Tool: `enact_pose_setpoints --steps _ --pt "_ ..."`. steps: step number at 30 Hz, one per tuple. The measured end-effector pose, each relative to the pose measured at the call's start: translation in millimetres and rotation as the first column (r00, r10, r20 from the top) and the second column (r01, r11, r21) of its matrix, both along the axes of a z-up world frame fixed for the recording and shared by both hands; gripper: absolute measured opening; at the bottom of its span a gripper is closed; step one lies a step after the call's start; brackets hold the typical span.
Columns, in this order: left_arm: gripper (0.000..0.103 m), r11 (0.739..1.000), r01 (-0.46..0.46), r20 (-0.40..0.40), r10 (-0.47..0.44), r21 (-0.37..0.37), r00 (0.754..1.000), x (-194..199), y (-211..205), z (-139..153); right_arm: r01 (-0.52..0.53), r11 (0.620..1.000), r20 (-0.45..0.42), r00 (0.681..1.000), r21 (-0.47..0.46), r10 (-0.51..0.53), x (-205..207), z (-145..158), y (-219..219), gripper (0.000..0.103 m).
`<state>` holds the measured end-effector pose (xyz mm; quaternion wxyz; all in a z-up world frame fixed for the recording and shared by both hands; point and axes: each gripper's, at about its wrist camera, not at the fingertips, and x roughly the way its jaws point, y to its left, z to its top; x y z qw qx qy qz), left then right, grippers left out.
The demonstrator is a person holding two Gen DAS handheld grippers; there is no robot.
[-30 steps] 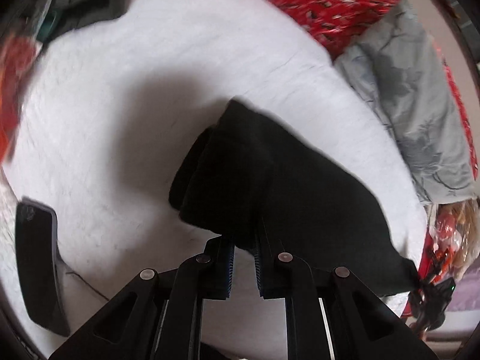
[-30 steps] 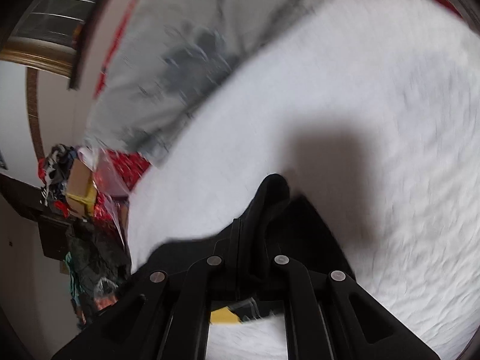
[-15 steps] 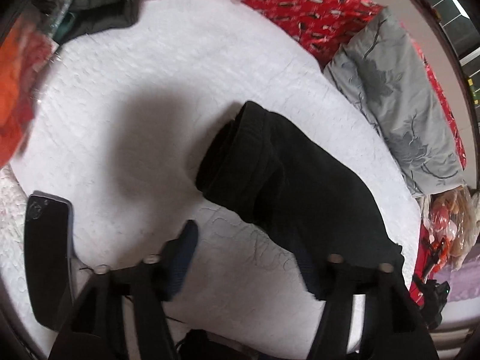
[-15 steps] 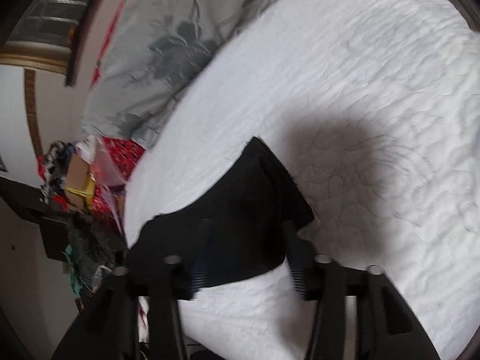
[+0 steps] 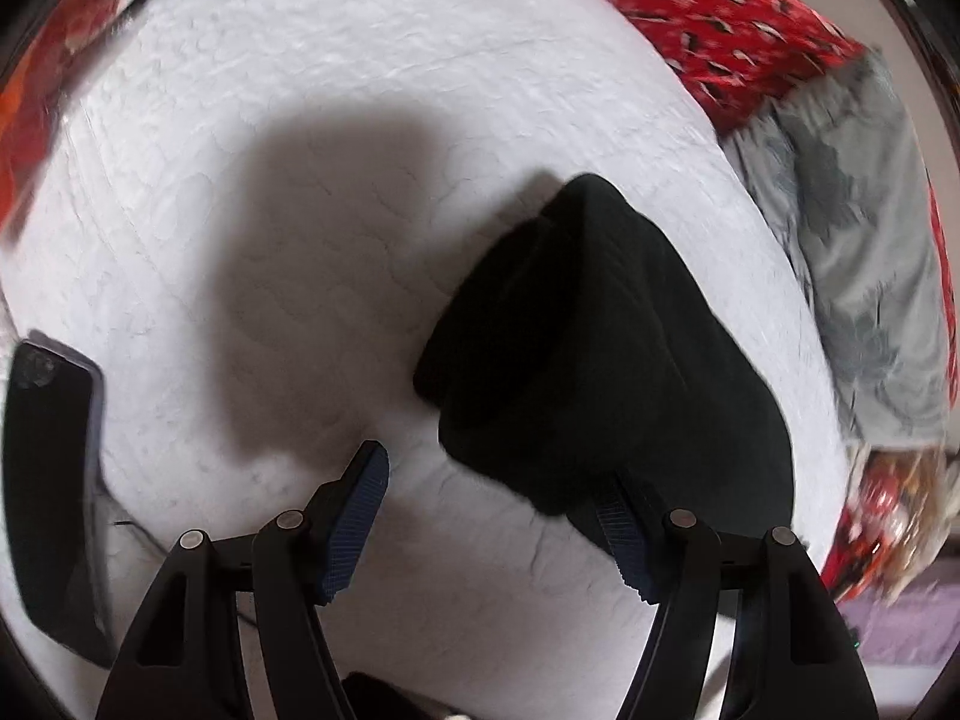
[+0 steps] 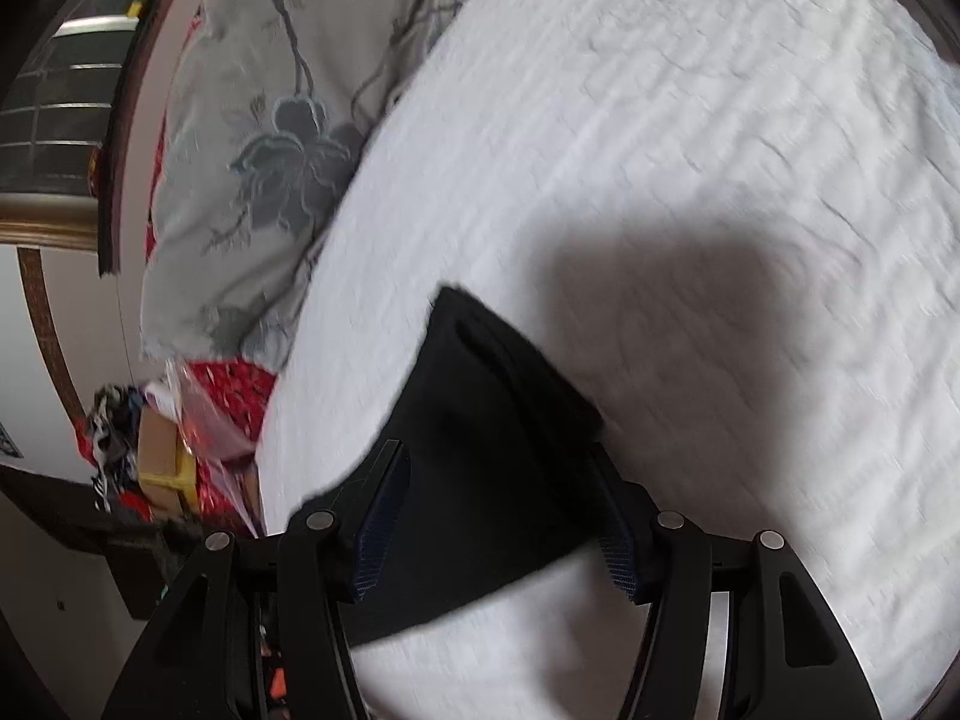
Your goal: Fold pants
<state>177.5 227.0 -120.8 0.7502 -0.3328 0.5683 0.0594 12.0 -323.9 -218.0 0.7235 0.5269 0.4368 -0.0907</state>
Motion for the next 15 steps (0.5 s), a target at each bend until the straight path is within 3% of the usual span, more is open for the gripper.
enact_pose_setpoints --steps 2,3,4,5,7,9,15 --pt "0.067 1.0 -0.026 0.004 0.026 -0.002 1.0 6.4 0.9 -4.9 0.008 1.0 0.027 1.0 -0.02 -0.008 6.7 -1.7 0.8 0.058" --pt "0.059 0.999 -0.043 0.008 0.043 0.004 0.999 9.8 0.9 -5.9 0.009 0.999 0.045 0.999 -0.039 -0.007 10.5 -2.7 1.2 0.053" --pt "0.045 0.999 -0.05 0.011 0.05 0.003 0.999 12.8 -0.4 -6.4 0.001 0.998 0.047 0.999 -0.059 0.002 14.0 -2.5 1.5 0.028" --pt "0.041 0.999 -0.054 0.006 0.054 0.002 0.999 14.2 -2.5 -6.8 -0.017 0.997 0.041 0.999 -0.072 0.02 18.3 -3.5 0.3 0.015" --pt "0.022 0.999 -0.045 0.011 0.045 0.001 0.999 15.8 -11.1 -1.8 -0.018 0.999 0.037 0.999 -0.041 0.02 20.9 -6.0 -5.6 0.015" --pt "0.016 1.0 -0.028 0.023 0.028 0.007 0.999 14.3 -21.6 9.2 -0.006 1.0 0.086 0.996 0.006 0.006 20.4 0.1 -12.1 0.015" --pt "0.016 0.996 0.067 0.093 -0.062 -0.054 0.994 1.7 -66.6 38.8 -0.044 0.999 0.23 0.972 0.027 0.037 10.0 57.8 -38.9 0.015"
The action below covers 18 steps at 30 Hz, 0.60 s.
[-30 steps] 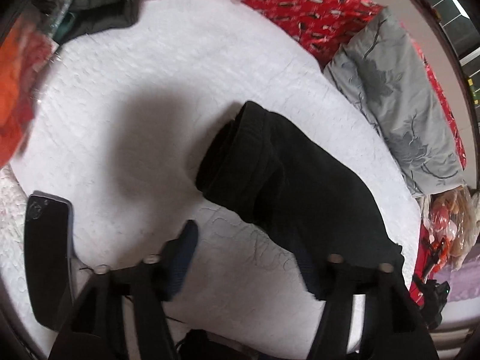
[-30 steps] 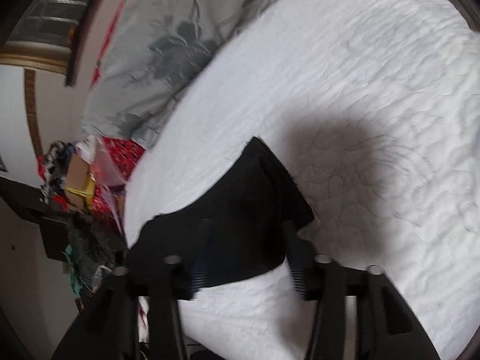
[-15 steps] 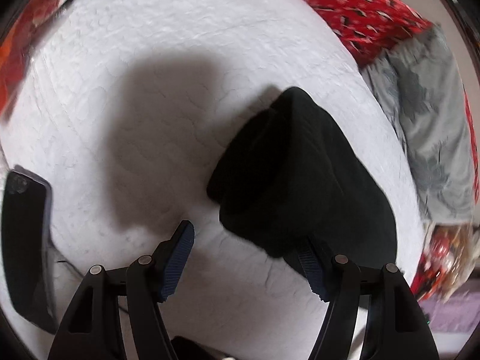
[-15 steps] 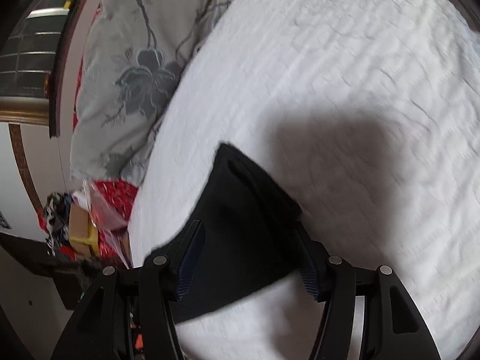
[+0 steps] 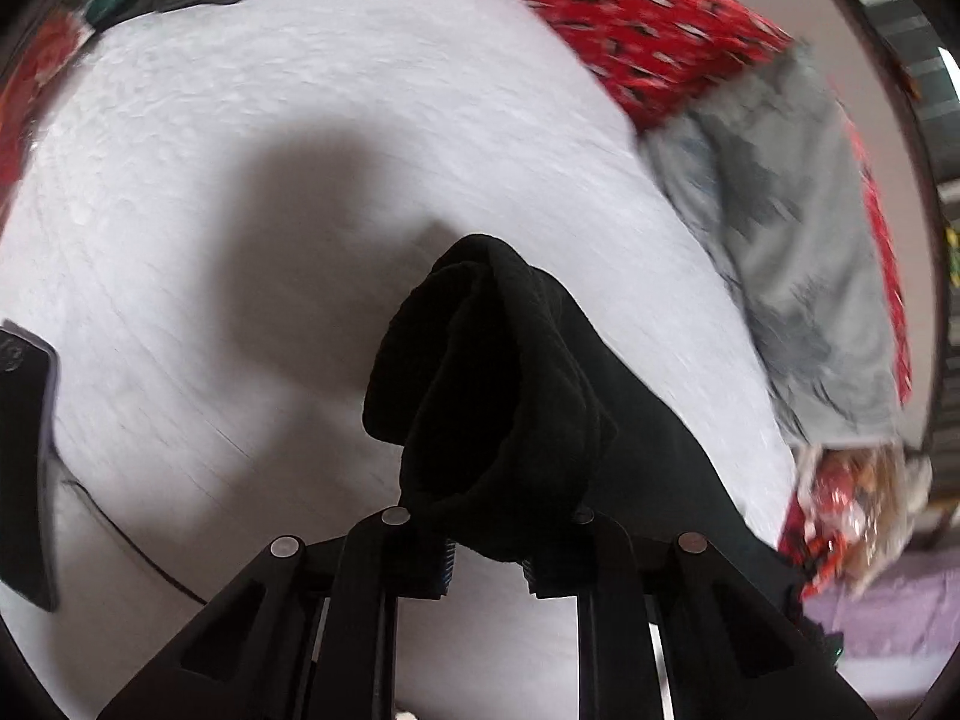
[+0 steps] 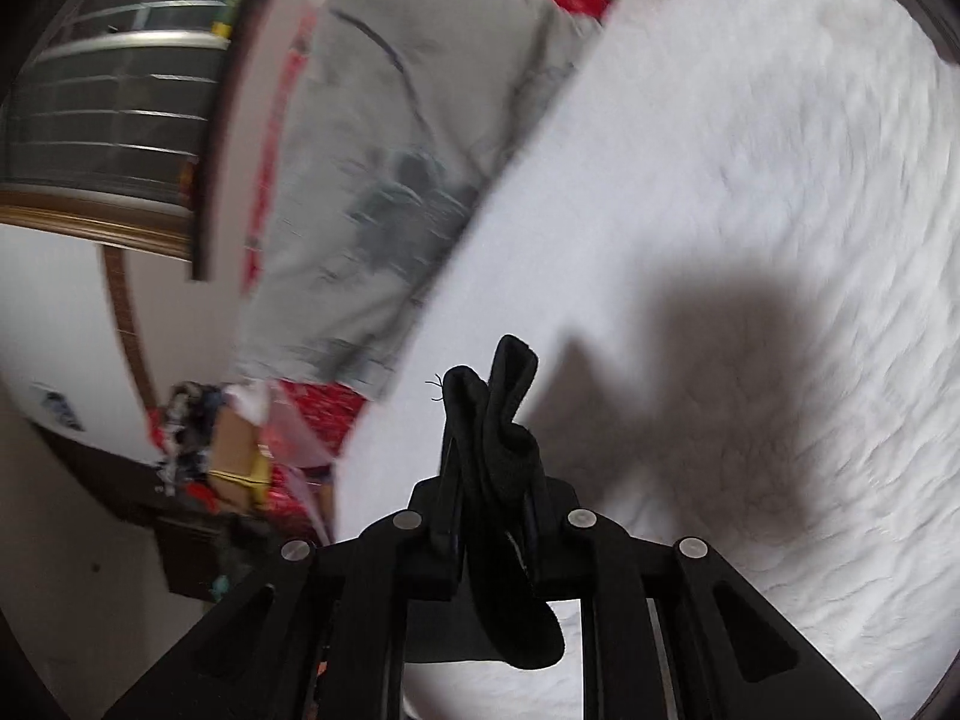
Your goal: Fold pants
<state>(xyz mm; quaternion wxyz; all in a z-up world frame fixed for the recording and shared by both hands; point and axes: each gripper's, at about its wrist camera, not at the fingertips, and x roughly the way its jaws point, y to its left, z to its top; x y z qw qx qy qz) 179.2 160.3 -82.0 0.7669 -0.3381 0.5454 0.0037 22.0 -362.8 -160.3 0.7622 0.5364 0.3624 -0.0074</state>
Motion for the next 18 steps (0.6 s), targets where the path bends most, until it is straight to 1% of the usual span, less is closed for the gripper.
enact_pose_setpoints --steps 2,3,5,6,7,8,9,10,11,12,13,14,15,16,17,18 --pt "0.016 0.998 0.053 -0.014 -0.053 0.03 0.998 -2.8 -21.7 -10.2 0.024 0.999 0.02 1.0 -0.022 -0.023 -15.6 13.2 -21.5 0.015" --pt "0.016 0.997 0.073 -0.035 -0.071 0.038 0.997 -4.0 -30.5 -19.5 0.033 0.999 0.011 0.999 -0.037 -0.033 -21.3 13.5 -29.4 0.015" --pt "0.017 0.994 0.104 -0.114 -0.099 0.04 0.989 -5.4 -48.6 -48.3 0.058 0.994 -0.062 0.996 -0.088 -0.064 -34.8 0.4 -48.8 0.016" --pt "0.017 0.993 0.109 -0.145 -0.103 0.038 0.984 -6.4 -54.4 -61.4 0.059 0.993 -0.125 0.99 -0.106 -0.072 -41.0 -13.3 -57.6 0.016" --pt "0.018 0.994 0.104 -0.135 -0.097 0.043 0.986 -7.9 -55.9 -63.6 0.052 0.989 -0.2 0.977 -0.137 -0.079 -46.3 -27.4 -62.7 0.021" --pt "0.019 0.992 0.114 -0.109 -0.108 0.052 0.988 -11.7 -56.7 -57.9 0.034 0.986 -0.257 0.963 -0.166 -0.077 -50.3 -37.9 -63.5 0.023" --pt "0.02 0.989 0.136 -0.099 -0.13 0.054 0.986 -14.5 -56.6 -51.7 0.018 0.984 -0.281 0.957 -0.179 -0.068 -52.9 -43.4 -61.7 0.025" --pt "0.022 0.987 0.156 -0.09 -0.151 0.05 0.984 -18.1 -55.5 -46.2 0.011 0.983 -0.28 0.958 -0.186 -0.064 -57.3 -45.0 -59.8 0.029" --pt "0.023 0.982 0.181 -0.076 -0.177 0.046 0.981 -24.2 -54.6 -37.6 0.026 0.984 -0.257 0.964 -0.178 -0.072 -62.2 -42.0 -59.7 0.034" --pt "0.028 0.976 0.211 -0.055 -0.207 0.062 0.977 -32.3 -51.4 -24.5 0.038 0.986 -0.245 0.966 -0.164 -0.078 -65.7 -38.6 -60.9 0.037" --pt "0.033 0.972 0.22 -0.026 -0.218 0.085 0.976 -41.1 -47.2 -10.9 0.053 0.987 -0.234 0.968 -0.15 -0.088 -70.0 -32.8 -63.3 0.038" --pt "0.035 0.968 0.223 0.012 -0.226 0.111 0.974 -47.8 -41.6 3.3 0.069 0.986 -0.217 0.971 -0.153 -0.101 -74.7 -23.6 -67.5 0.039" --pt "0.04 0.966 0.222 0.052 -0.23 0.136 0.972 -52.7 -35.7 18.0 0.077 0.983 -0.203 0.973 -0.167 -0.11 -76.3 -15.5 -71.7 0.039" --pt "0.05 0.964 0.219 0.078 -0.232 0.151 0.97 -56.5 -32.6 29.5 0.088 0.977 -0.181 0.976 -0.193 -0.124 -80.0 -4.2 -76.4 0.043" --pt "0.056 0.962 0.215 0.103 -0.235 0.171 0.967 -57.6 -29.9 41.2 0.099 0.97 -0.156 0.978 -0.22 -0.136 -82.2 8.5 -82.7 0.047" --pt "0.066 0.957 0.208 0.122 -0.236 0.205 0.964 -56.9 -27.6 51.8 0.105 0.966 -0.138 0.98 -0.236 -0.141 -81.1 17.5 -86.0 0.048"
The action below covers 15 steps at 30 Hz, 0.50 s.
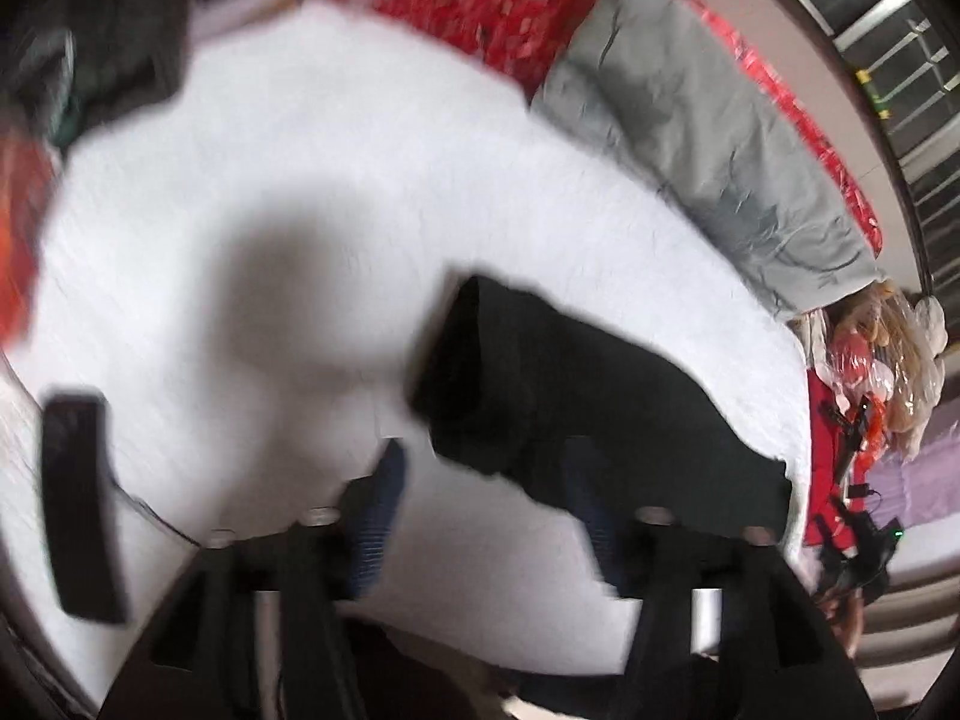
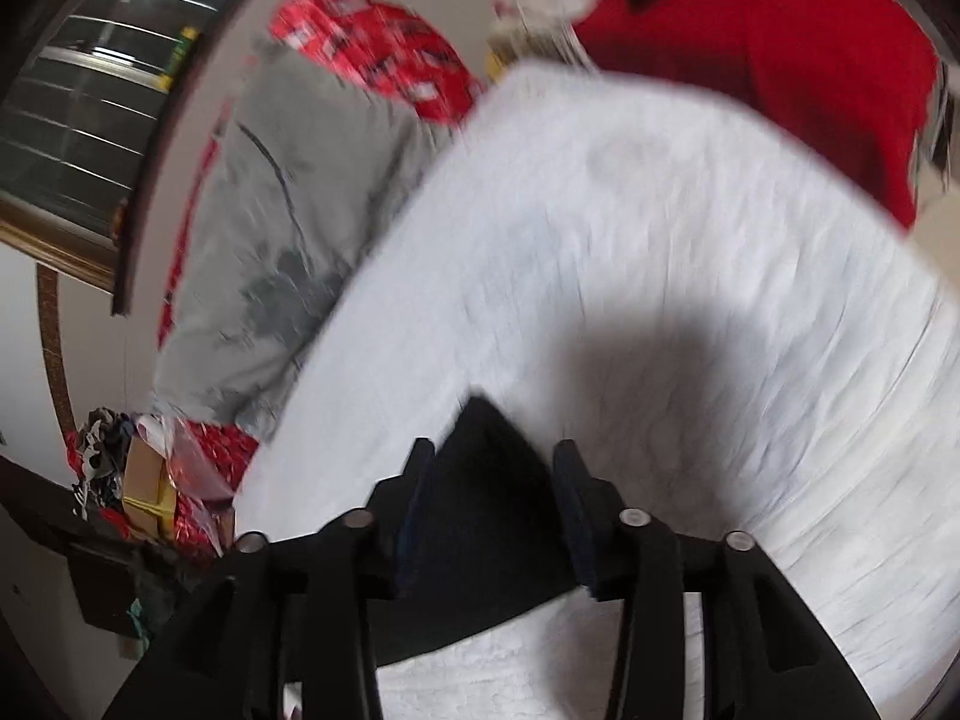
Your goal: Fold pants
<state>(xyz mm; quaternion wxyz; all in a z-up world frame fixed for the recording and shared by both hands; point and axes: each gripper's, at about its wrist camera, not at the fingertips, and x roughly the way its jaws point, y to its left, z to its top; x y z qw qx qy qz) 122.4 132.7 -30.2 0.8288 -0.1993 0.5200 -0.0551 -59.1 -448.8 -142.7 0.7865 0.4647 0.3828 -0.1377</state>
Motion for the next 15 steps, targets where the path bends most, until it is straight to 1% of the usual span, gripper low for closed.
enact_pose_setpoints --steps 1,2,3,5,7,8,10,12,15 --pt "0.07 1.0 -0.002 0.017 0.002 0.03 1.0 0.1 0.5 7.0 -0.003 1.0 0.014 1.0 -0.009 0.003 2.4 7.4 -3.3 0.05" --pt "0.07 0.998 0.004 0.023 -0.005 0.055 1.0 4.8 -0.8 10.1 -0.019 1.0 0.029 0.999 -0.013 0.019 5.0 13.9 -5.0 0.051" --pt "0.07 0.997 0.015 0.01 -0.016 0.07 1.0 16.0 -3.7 9.6 -0.041 0.999 0.033 0.999 -0.009 0.041 7.1 17.0 -4.1 0.051" --pt "0.07 0.998 0.028 -0.042 -0.026 0.065 0.999 30.1 -12.7 2.8 -0.115 0.993 0.023 0.993 0.006 0.114 21.2 18.9 2.2 0.052" --pt "0.07 0.997 0.033 -0.088 -0.027 0.069 0.996 45.3 -20.2 -6.5 -0.191 0.982 -0.008 0.982 -0.001 0.191 35.7 17.2 10.2 0.052" --pt "0.07 0.996 0.033 -0.11 -0.024 0.084 0.994 60.8 -23.9 -10.9 -0.219 0.976 -0.024 0.975 -0.014 0.219 42.0 16.4 15.1 0.052" --pt "0.07 0.994 0.043 -0.151 -0.027 0.099 0.988 76.5 -29.1 -21.4 -0.267 0.963 -0.056 0.963 -0.033 0.265 52.5 10.2 24.1 0.052" --pt "0.07 0.994 0.042 -0.181 -0.024 0.097 0.983 92.3 -32.8 -32.5 -0.301 0.951 -0.127 0.948 -0.065 0.291 61.3 0.6 32.7 0.052" --pt "0.07 0.997 0.034 -0.205 -0.018 0.075 0.979 100.9 -30.1 -43.5 -0.345 0.935 -0.196 0.925 -0.08 0.325 68.6 -14.8 40.3 0.052"
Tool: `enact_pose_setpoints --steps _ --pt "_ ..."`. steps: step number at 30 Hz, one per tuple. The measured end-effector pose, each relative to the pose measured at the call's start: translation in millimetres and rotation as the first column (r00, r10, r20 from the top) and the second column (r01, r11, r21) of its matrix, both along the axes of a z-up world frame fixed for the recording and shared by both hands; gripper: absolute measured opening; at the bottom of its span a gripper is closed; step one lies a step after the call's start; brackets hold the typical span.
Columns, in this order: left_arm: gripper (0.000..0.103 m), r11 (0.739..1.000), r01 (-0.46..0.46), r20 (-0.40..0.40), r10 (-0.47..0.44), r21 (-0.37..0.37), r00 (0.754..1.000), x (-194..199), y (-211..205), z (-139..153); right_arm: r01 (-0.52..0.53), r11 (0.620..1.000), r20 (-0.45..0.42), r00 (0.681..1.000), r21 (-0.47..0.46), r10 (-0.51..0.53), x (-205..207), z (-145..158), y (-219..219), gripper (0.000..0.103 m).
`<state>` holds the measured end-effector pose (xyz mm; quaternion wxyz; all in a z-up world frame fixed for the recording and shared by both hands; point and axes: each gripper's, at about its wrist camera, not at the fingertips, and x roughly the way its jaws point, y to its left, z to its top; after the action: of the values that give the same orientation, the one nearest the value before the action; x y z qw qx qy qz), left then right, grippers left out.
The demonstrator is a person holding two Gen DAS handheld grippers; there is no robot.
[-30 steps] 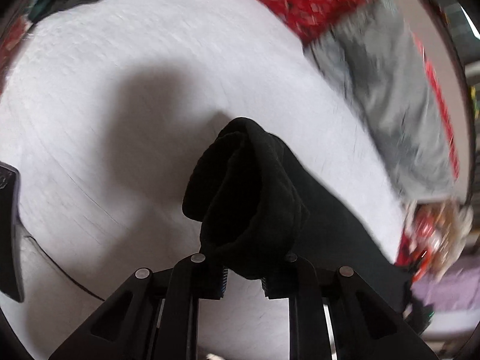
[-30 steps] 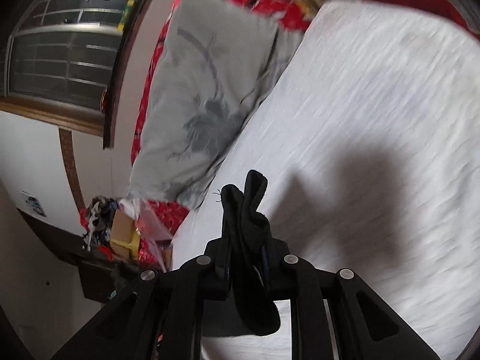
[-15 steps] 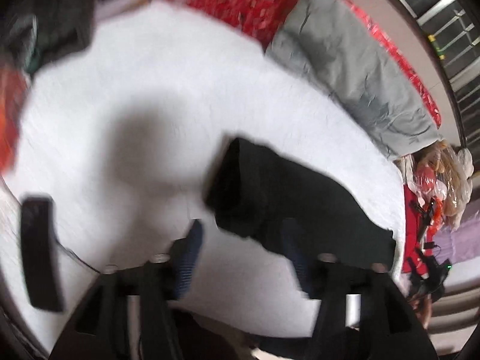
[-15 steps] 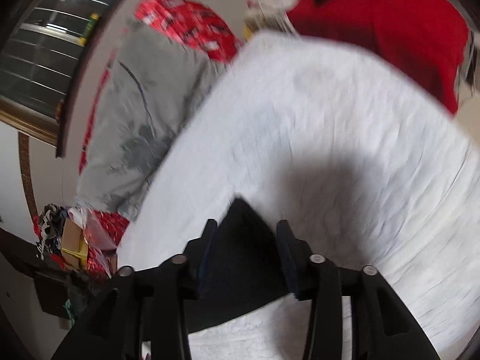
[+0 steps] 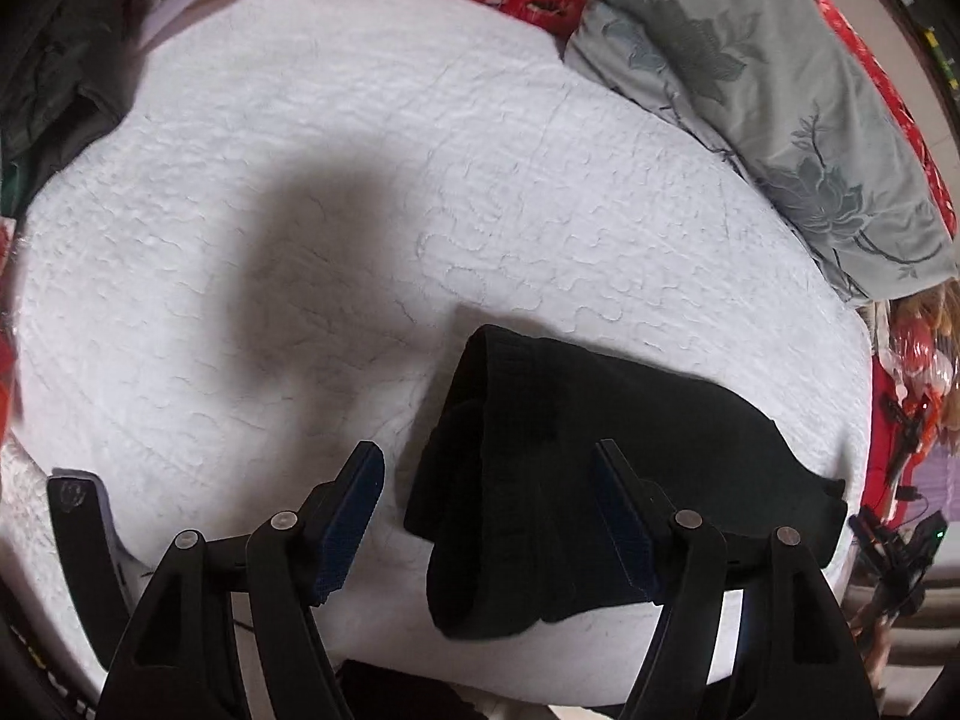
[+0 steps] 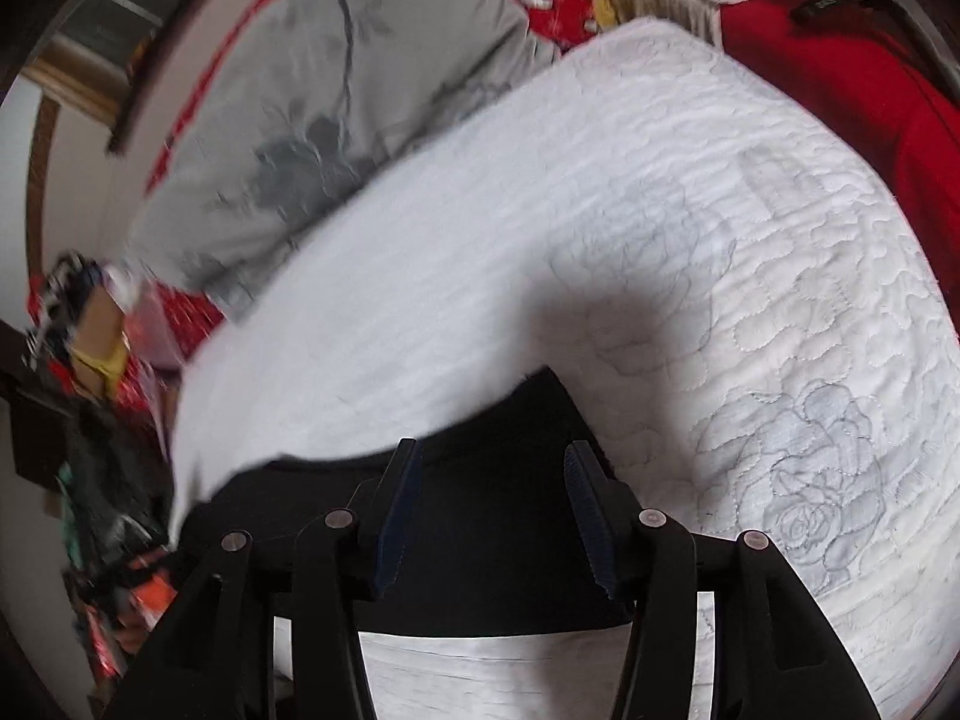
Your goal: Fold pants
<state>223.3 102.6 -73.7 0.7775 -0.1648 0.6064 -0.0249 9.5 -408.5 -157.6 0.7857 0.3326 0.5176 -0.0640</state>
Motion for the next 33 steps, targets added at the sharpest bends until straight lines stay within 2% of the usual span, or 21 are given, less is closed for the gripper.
enact_pose_setpoints --steps 6,9,10,11,13,16,18,20,21,23,25,30,33 --pt "0.072 0.999 -0.005 -0.029 0.003 -0.042 1.0 15.1 4.5 -17.8 -0.052 0.997 -0.046 0.998 -0.049 0.05 5.1 -12.5 10.2 0.05" --pt "0.071 0.995 0.025 -0.04 -0.029 -0.098 0.999 18.6 0.6 -26.3 -0.085 0.993 -0.063 0.995 -0.08 0.08 9.7 -13.4 15.5 0.043" --pt "0.068 0.992 0.036 -0.037 -0.041 -0.118 0.998 17.2 -2.8 -27.7 -0.092 0.992 -0.07 0.994 -0.087 0.086 10.3 -14.0 16.1 0.036" --pt "0.064 0.993 0.045 -0.027 -0.048 -0.106 0.998 18.4 -6.2 -30.0 -0.101 0.99 -0.082 0.992 -0.102 0.093 10.6 -15.0 17.2 0.024" --pt "0.018 0.998 0.044 -0.014 -0.045 -0.042 0.999 19.1 -12.1 -32.7 -0.113 0.985 -0.105 0.99 -0.134 0.099 12.1 -17.2 18.9 0.011" --pt "0.014 1.0 0.005 0.003 -0.005 -0.013 1.0 19.2 -11.6 -32.9 -0.125 0.979 -0.111 0.988 -0.164 0.107 15.1 -17.3 22.1 0.008" --pt "0.009 0.999 -0.015 0.028 0.016 -0.046 0.999 14.9 -6.9 -23.5 -0.127 0.973 -0.092 0.99 -0.194 0.111 18.0 -8.5 25.3 0.008" --pt "0.008 0.994 -0.027 0.088 0.036 -0.104 0.995 7.0 2.0 -6.1 -0.112 0.977 -0.037 0.994 -0.182 0.107 19.1 7.5 25.1 0.007" --pt "0.008 0.994 -0.025 0.111 0.036 -0.103 0.993 4.9 4.0 -0.6 -0.1 0.982 -0.005 0.995 -0.162 0.1 19.2 14.6 23.9 0.007" --pt "0.008 0.998 -0.021 0.124 0.028 -0.056 0.992 5.8 4.6 -0.5 -0.082 0.986 0.058 0.994 -0.144 0.092 21.4 29.0 23.0 0.007" --pt "0.008 0.999 -0.032 0.086 0.032 -0.005 0.996 11.2 5.1 -16.4 -0.083 0.984 0.045 0.995 -0.155 0.091 27.8 26.9 22.8 0.007" --pt "0.01 0.998 -0.05 0.011 0.05 0.034 0.999 14.2 7.7 -51.2 -0.037 0.983 -0.05 0.998 -0.18 0.029 34.2 -8.4 17.0 0.009" --pt "0.018 0.999 -0.05 0.001 0.05 0.02 0.999 13.7 8.9 -51.5 0.01 0.987 -0.07 0.997 -0.159 -0.022 29.9 -19.6 12.3 0.017"
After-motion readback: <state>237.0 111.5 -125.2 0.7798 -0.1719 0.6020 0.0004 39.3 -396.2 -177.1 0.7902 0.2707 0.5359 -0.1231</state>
